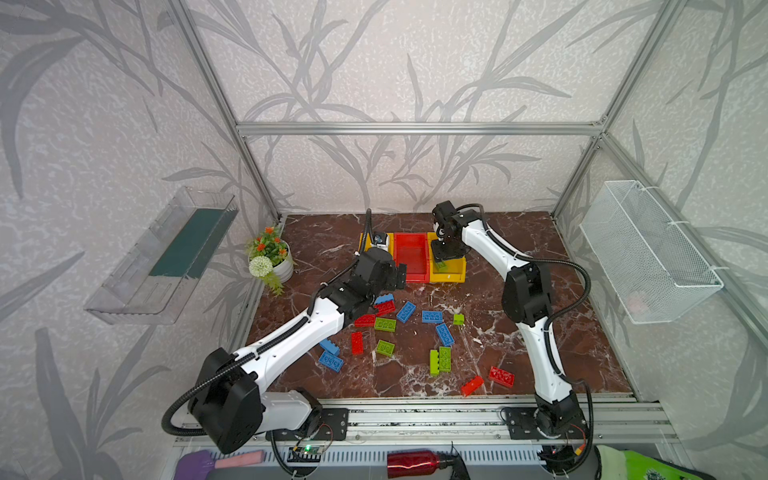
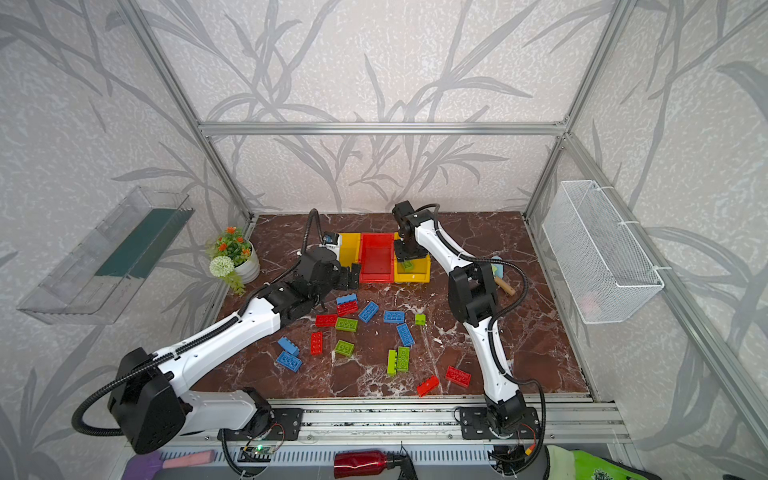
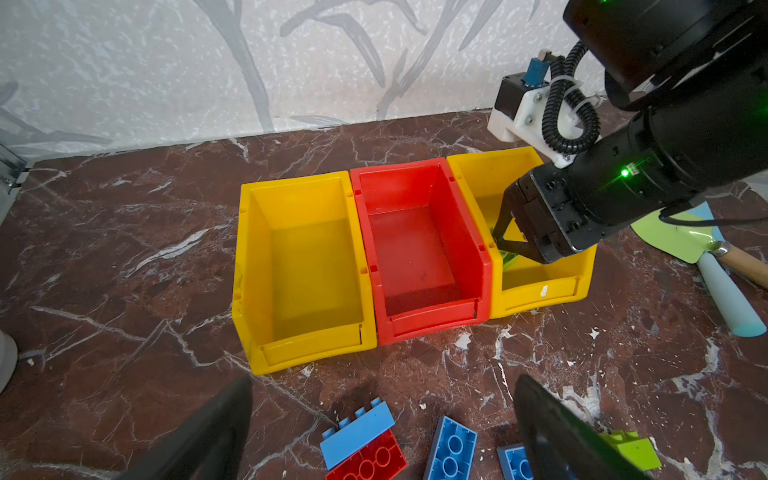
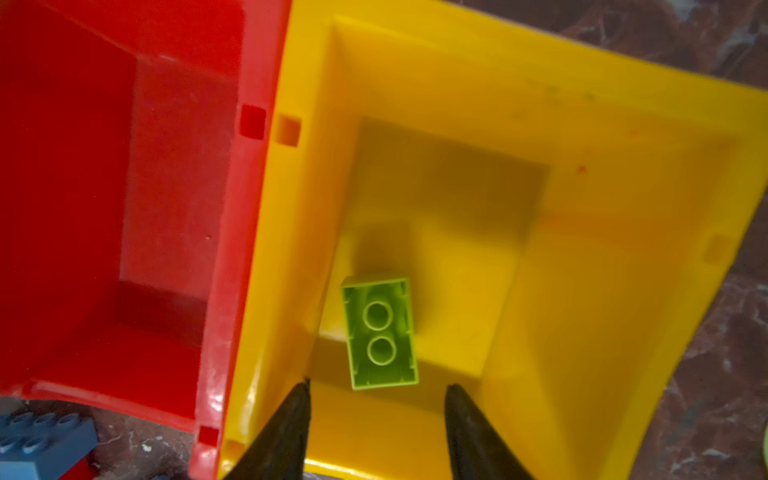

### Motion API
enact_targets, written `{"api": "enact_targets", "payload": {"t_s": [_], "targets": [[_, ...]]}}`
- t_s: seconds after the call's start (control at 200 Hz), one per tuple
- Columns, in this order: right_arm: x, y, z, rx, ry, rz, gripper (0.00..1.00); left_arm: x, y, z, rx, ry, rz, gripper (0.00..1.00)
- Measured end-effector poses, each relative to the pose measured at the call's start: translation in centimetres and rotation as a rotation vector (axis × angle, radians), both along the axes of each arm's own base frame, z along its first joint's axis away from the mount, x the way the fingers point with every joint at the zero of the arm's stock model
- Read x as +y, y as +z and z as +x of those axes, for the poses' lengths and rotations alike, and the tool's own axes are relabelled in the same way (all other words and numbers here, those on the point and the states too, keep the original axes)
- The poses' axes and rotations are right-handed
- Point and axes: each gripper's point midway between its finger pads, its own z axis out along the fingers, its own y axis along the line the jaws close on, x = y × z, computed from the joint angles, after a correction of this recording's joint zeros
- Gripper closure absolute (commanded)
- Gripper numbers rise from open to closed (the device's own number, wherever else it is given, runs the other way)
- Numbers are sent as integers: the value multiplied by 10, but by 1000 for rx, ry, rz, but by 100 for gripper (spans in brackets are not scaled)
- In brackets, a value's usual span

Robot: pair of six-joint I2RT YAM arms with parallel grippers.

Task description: Sort the legos into containers by color

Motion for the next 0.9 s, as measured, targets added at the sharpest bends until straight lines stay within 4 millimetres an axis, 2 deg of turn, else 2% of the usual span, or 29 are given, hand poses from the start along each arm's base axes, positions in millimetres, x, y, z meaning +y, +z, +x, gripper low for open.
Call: {"api": "enact_targets", "payload": {"t_s": [0.21,0.35,0.43,0.53,0.655,0.785,0.9], "targets": [[-3,20,1,-13,2,-8,39,5,0,-5,20,11,-14,3],[-13,29,-14,4,-8,-29,39,10,7,-13,10,20,-52,3],[-24,31,-38,31,-18,-48,40,14,7,-21,16,25,-63,3],[-43,35,-78,51,-36,-61,40,17,4,-32,25,27,-71,3],[-63,31,-126,51,-71,-48,40,7,-13,-56,43,-7,-62,3],[-74,3,-165,50,-87,-55,39,-12,-39,-84,75,-66,-47,3],[-74,-28,-192,50,-76,-79,39,-29,-62,-112,82,-124,-21,3]]}}
